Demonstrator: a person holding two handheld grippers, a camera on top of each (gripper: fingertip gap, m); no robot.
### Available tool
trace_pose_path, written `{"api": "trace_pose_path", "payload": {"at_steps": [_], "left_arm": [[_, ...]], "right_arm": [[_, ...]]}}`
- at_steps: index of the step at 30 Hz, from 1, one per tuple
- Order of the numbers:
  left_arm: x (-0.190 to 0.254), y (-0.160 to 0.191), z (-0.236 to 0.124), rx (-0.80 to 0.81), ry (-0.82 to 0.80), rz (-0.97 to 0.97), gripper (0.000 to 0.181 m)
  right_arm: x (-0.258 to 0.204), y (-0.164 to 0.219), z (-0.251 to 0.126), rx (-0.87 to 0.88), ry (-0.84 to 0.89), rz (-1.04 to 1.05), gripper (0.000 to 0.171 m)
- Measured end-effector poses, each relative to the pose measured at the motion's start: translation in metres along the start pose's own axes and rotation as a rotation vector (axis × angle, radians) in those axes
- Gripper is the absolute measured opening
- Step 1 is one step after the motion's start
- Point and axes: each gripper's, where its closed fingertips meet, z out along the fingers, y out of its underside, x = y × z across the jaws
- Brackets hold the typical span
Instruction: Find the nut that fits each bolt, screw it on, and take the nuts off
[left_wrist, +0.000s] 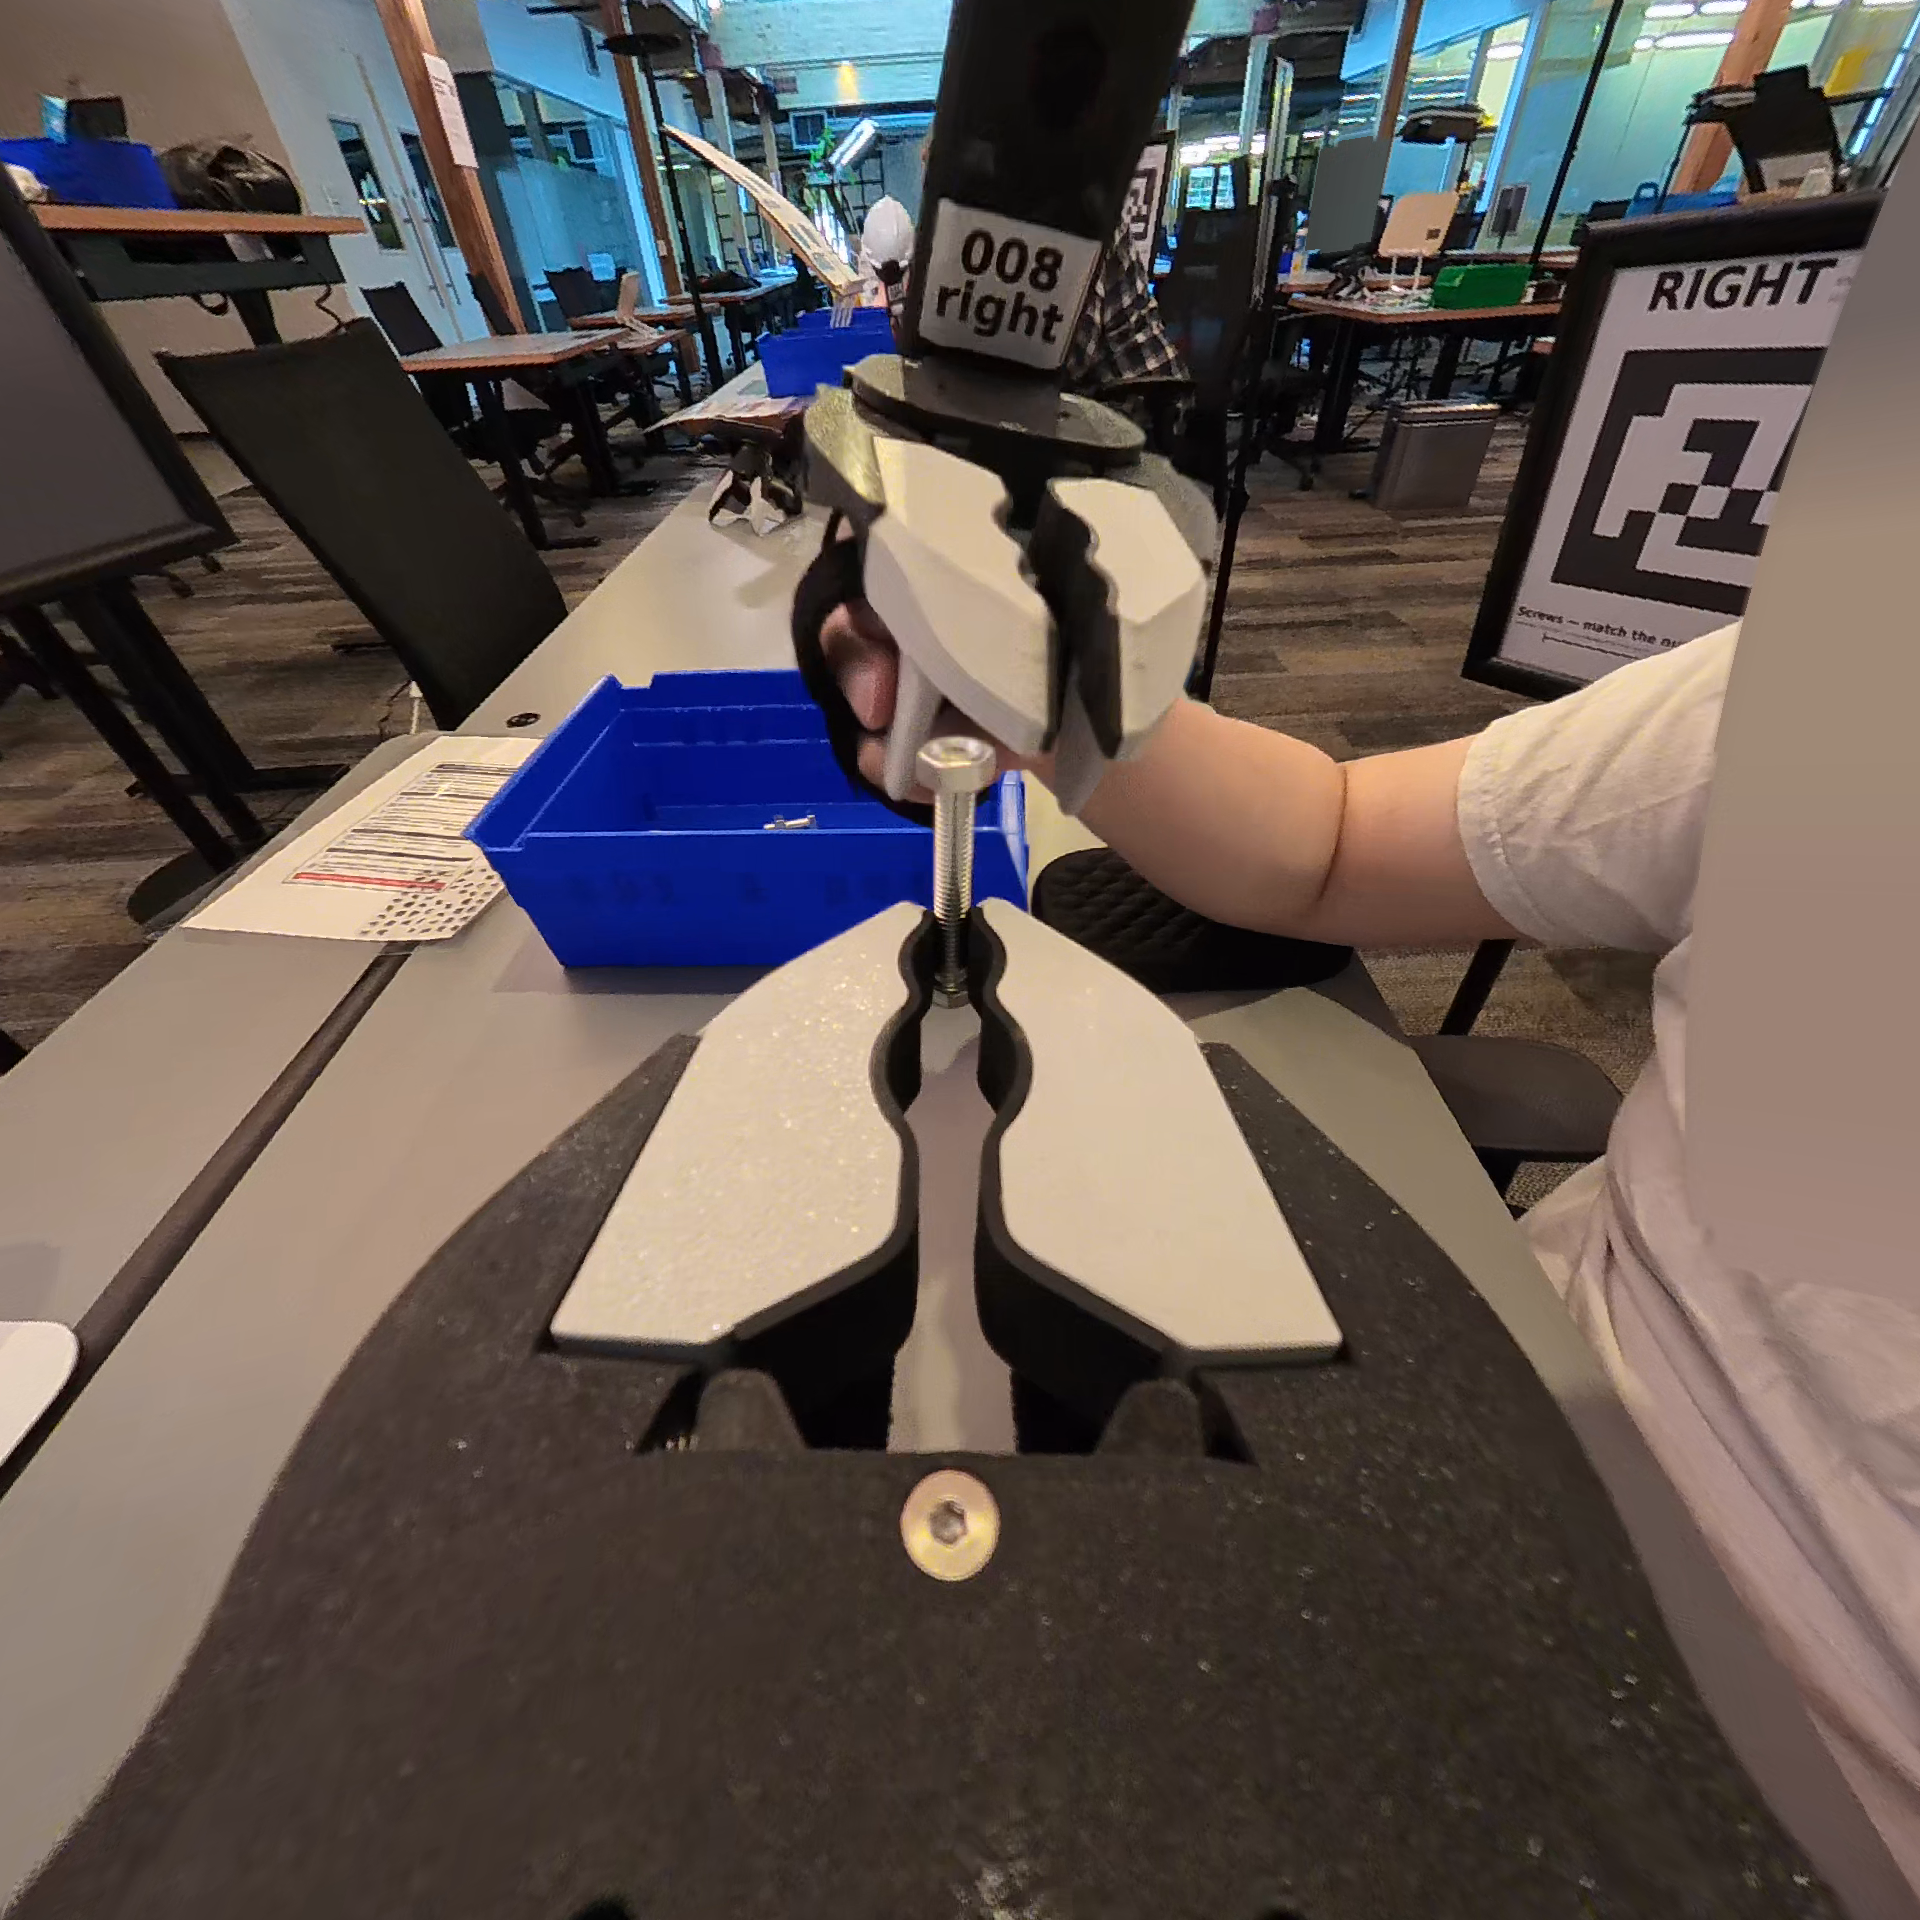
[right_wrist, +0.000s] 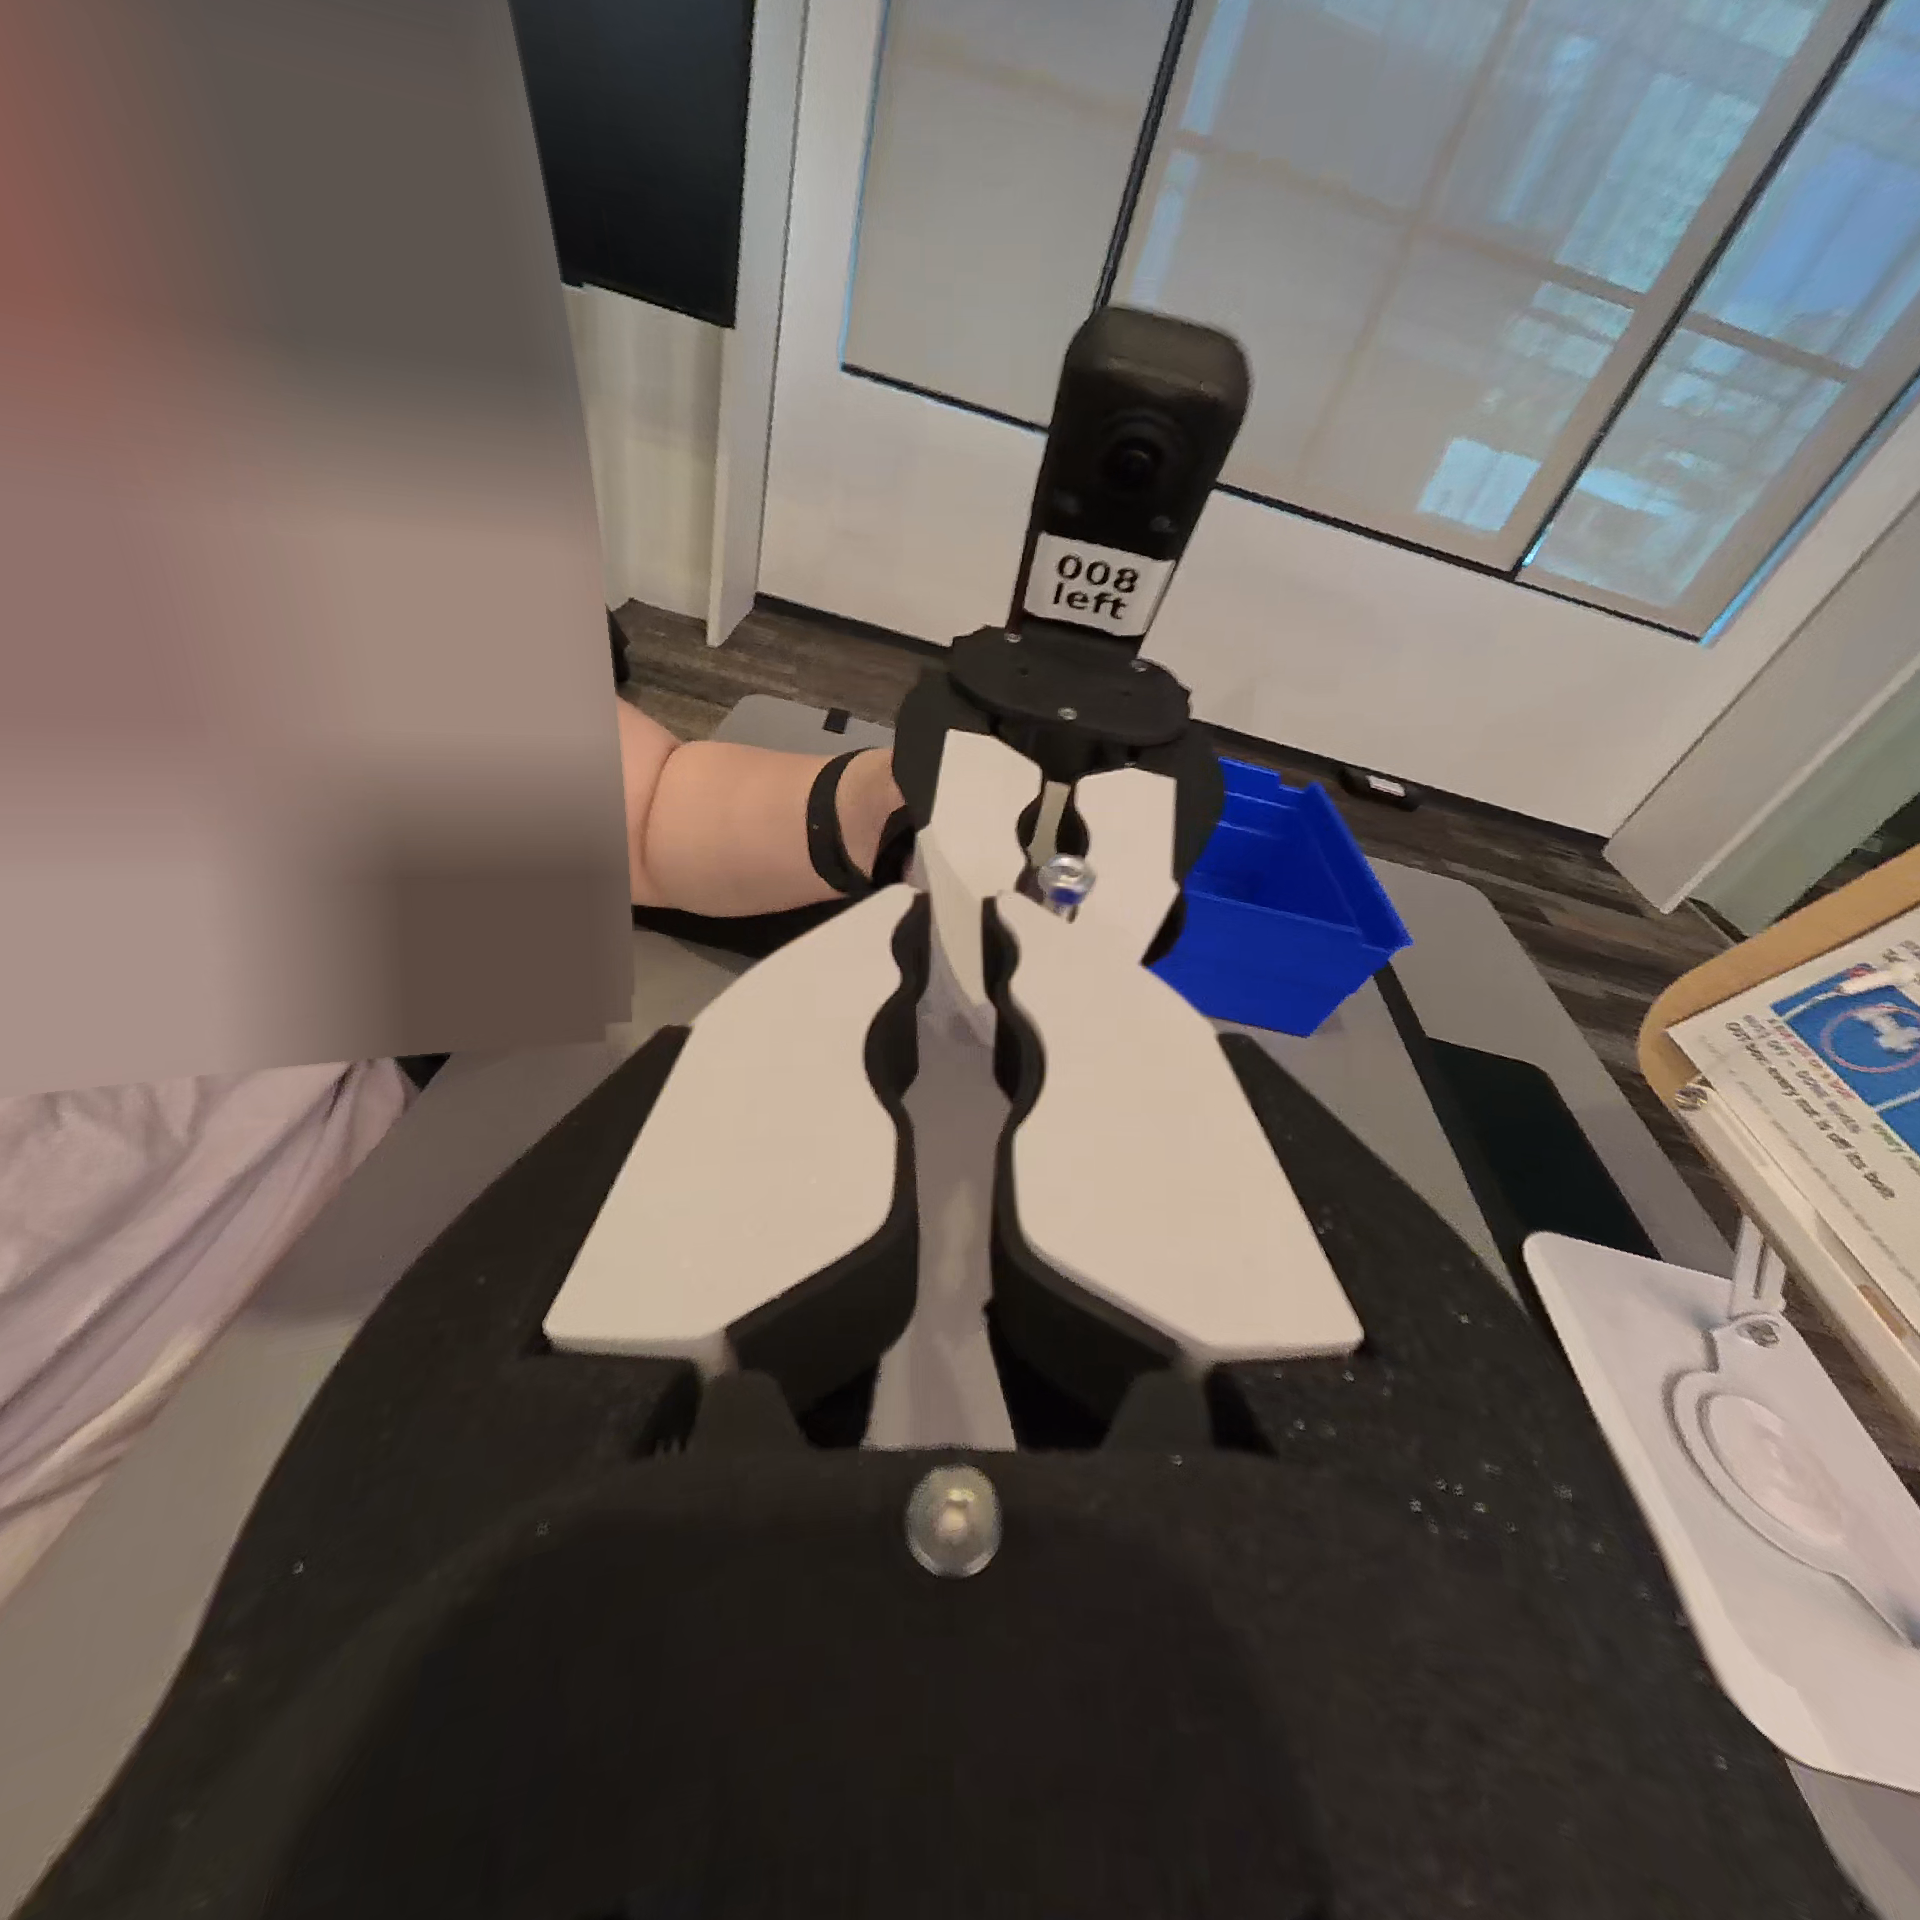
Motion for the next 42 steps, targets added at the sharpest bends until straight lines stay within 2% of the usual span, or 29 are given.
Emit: {"api": "trace_pose_path", "payload": {"at_steps": [4, 6, 8, 10, 12, 15, 19, 20, 21, 22, 24, 26, 31, 32, 33, 35, 39, 42], "left_arm": [[0.005, 0.002, 0.004, -0.008, 0.024, 0.003, 0.004], [0.004, 0.002, 0.005, -0.012, 0.007, 0.011, 0.004], [0.000, 0.001, 0.002, -0.008, -0.005, 0.004, 0.004], [-0.006, 0.000, -0.002, 0.007, -0.022, -0.018, 0.004], [-0.005, 0.000, -0.003, 0.014, -0.001, -0.037, 0.004], [0.000, 0.002, 0.002, 0.003, 0.015, -0.020, 0.004], [-0.005, 0.001, 0.001, 0.013, -0.008, -0.029, 0.004], [-0.008, 0.000, -0.002, 0.022, -0.019, -0.036, 0.004], [-0.012, -0.002, -0.004, 0.033, -0.034, -0.048, 0.004], [-0.014, -0.003, -0.006, 0.042, -0.036, -0.059, 0.004], [-0.010, -0.002, -0.006, 0.038, -0.007, -0.065, 0.004], [-0.002, -0.002, -0.002, 0.041, 0.033, -0.055, 0.004], [-0.010, 0.003, -0.001, 0.020, -0.011, -0.055, 0.004], [-0.013, 0.002, -0.003, 0.029, -0.020, -0.068, 0.004], [-0.017, 0.000, -0.006, 0.046, -0.032, -0.082, 0.004], [-0.017, -0.002, -0.008, 0.057, -0.018, -0.098, 0.004], [-0.007, 0.001, -0.002, 0.035, 0.016, -0.074, 0.004], [-0.007, 0.002, 0.001, 0.030, 0.008, -0.068, 0.004]], "right_arm": [[0.013, -0.001, 0.004, 0.035, 0.076, 0.026, 0.035], [0.007, 0.004, 0.009, 0.010, 0.033, 0.027, 0.036], [0.007, 0.006, 0.006, -0.017, 0.045, -0.005, 0.031], [0.000, 0.004, 0.001, -0.013, 0.002, -0.027, 0.000], [0.009, -0.001, -0.001, 0.028, 0.043, 0.014, 0.010], [0.018, -0.001, 0.003, 0.064, 0.088, 0.054, 0.040], [0.008, 0.005, 0.009, 0.029, 0.021, 0.058, 0.041], [0.007, 0.006, 0.007, 0.010, 0.016, 0.050, 0.032], [0.000, 0.006, 0.003, 0.007, -0.032, 0.036, 0.007], [0.000, 0.001, 0.000, 0.030, -0.036, 0.038, 0.004], [0.013, -0.002, -0.003, 0.053, 0.043, 0.055, 0.011], [0.020, 0.000, 0.001, 0.063, 0.083, 0.079, 0.032], [0.013, 0.004, 0.010, 0.039, 0.053, 0.070, 0.042], [0.010, 0.004, 0.007, 0.025, 0.030, 0.065, 0.028], [0.001, 0.002, 0.003, 0.030, -0.032, 0.065, 0.003], [0.007, -0.009, -0.003, 0.092, -0.002, 0.097, 0.009], [0.027, -0.003, 0.002, 0.100, 0.123, 0.118, 0.044], [0.018, 0.005, 0.012, 0.063, 0.055, 0.142, 0.045]]}}
